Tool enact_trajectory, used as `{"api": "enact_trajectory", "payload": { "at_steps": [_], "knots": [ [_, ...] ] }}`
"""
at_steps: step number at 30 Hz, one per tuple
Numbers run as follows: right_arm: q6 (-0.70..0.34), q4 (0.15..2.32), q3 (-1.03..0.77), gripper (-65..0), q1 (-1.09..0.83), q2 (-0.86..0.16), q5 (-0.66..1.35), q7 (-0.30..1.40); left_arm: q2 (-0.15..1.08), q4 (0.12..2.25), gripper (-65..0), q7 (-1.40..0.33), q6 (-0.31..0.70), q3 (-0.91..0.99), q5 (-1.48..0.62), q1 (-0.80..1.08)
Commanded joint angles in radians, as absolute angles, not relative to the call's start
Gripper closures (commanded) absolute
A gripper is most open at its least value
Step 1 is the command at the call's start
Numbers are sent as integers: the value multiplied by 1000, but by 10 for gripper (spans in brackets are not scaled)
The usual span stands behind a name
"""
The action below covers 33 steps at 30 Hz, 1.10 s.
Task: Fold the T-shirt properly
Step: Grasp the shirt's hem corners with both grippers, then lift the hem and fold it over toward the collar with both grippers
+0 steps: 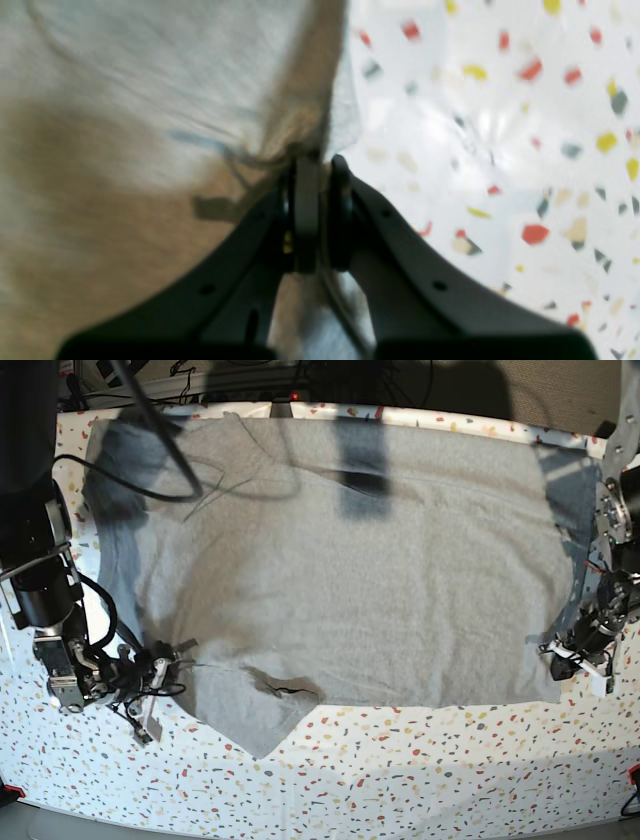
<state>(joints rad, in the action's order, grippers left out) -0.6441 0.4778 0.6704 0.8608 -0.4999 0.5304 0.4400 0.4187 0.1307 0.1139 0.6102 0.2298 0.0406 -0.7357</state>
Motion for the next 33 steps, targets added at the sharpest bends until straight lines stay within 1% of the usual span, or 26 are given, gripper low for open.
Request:
{"api": "enact_trajectory", "payload": {
  "at_steps": [1,3,7,12,17,19,21,24,25,29,33],
  "knots": [
    [-649,515,666,0,900,-526,560,435,432,171,0,121,622,231,23,-770],
    [-649,569,666,0,900,-543,591,464,429,223,0,51,622,231,-4,-770],
    [-649,685,666,0,896,-588,658,521,427,359,0,-116,622,231,-134,-765],
    [-647,801,665,0,859,-649,717,568,429,488,0,-274,622,231,-197,-758],
    [-611,942,643,0,752,-723,719,577,433,519,0,-292,625,231,-284,-702],
    [-583,1024,626,0,695,-758,719,579,433,559,0,-292,653,231,-295,-658],
    [-546,1111,596,0,635,-790,719,587,433,638,0,-294,660,231,-316,-601],
    [-503,1230,514,0,540,-825,719,600,433,822,0,-331,657,231,-378,-498],
    [-493,1261,481,0,509,-830,718,603,434,891,0,-340,646,231,-396,-458],
    [-493,1346,330,0,373,-834,719,615,435,1128,0,-337,545,235,-413,-305],
    [-493,1410,196,0,242,-834,718,615,464,1261,0,-327,510,236,-437,-196]
  ]
}}
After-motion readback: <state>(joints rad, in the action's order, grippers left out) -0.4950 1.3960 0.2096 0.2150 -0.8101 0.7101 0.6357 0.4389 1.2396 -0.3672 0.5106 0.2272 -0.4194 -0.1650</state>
